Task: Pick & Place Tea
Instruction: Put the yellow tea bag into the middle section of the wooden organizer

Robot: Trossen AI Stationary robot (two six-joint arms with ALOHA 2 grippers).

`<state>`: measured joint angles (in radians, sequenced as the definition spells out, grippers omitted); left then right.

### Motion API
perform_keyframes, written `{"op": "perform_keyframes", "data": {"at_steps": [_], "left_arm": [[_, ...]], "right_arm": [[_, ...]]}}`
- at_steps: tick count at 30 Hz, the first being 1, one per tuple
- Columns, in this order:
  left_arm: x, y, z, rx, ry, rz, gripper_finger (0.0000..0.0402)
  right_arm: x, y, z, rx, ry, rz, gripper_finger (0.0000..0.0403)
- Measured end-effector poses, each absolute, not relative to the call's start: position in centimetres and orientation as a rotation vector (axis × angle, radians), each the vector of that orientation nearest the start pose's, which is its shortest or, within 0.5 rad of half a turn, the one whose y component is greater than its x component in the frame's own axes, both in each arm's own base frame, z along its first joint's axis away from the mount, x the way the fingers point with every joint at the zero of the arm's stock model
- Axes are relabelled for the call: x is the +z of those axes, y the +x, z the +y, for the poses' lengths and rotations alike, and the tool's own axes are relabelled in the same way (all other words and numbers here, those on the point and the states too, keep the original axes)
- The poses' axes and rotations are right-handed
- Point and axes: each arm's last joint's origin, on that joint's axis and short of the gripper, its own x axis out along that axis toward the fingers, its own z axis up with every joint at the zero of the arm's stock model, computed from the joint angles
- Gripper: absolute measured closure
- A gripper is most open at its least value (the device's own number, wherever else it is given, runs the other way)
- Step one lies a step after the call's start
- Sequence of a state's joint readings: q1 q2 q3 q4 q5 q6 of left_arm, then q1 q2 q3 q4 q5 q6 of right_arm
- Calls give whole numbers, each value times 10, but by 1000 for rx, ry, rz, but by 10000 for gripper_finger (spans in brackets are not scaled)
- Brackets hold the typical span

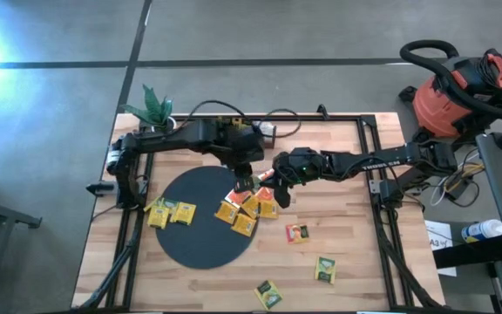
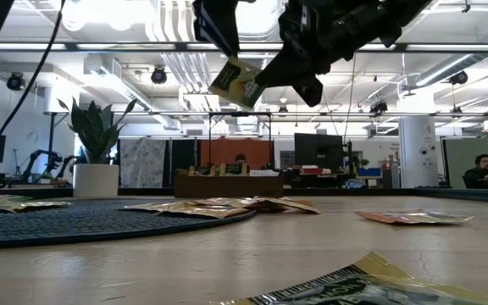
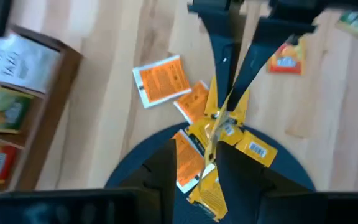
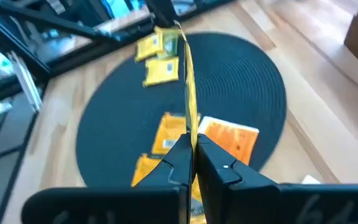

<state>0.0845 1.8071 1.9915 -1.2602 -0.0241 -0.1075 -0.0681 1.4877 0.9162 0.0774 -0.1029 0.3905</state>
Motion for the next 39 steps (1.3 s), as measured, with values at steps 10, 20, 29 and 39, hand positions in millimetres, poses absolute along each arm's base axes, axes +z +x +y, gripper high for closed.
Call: {"op": "perform_keyframes", "data": {"at_steps": [10,20,29,39], "left_arm": [[430,309,43,212,-178,836,294],[406,311,53,13,-358,828,294],[405,316,53,-10,-354,774,294],[388,327,55,-34,-355,733,294]], "right_arm": [[230,297,-18,-35,569,180,392],[223,285,-18,20,592,-22,392],[221,285,-17,33,595,-8,392],[224,286,-17,41,594,-13,392]]}}
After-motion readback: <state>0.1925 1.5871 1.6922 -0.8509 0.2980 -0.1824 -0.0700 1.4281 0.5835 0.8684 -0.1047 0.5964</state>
